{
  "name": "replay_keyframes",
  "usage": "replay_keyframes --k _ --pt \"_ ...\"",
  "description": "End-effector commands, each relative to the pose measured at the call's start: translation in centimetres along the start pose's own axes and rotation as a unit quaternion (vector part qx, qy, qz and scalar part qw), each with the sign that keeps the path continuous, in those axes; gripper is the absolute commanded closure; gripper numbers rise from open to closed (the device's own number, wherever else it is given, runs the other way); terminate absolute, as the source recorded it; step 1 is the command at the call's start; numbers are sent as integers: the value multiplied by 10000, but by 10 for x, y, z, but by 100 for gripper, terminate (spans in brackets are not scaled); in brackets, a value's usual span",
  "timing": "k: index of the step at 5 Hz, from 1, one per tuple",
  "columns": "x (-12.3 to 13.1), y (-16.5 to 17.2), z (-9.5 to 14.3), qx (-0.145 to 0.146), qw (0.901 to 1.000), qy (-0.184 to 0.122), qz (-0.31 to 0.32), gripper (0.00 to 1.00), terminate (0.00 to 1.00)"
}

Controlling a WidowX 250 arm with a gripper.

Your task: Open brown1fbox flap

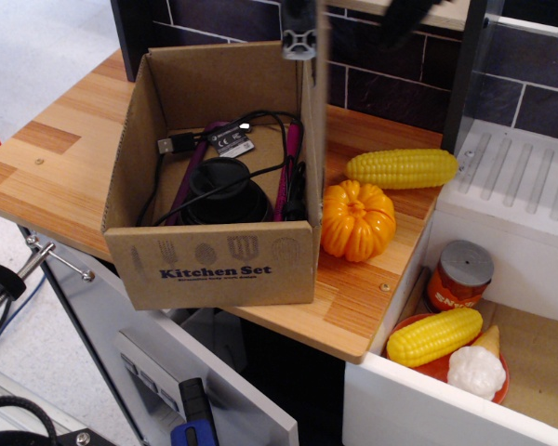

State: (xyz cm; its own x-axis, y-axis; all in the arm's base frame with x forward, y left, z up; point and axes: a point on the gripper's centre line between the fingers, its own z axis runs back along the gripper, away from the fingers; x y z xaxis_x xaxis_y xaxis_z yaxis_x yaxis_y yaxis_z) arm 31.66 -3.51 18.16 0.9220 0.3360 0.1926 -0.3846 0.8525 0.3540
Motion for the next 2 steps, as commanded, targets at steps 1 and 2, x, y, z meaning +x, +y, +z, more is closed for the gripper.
replay_keyframes --k 1,2 --pt "11 -18 5 254 9989 -362 -122 0 0" --pt "11 -20 2 58 9986 -498 -173 0 100"
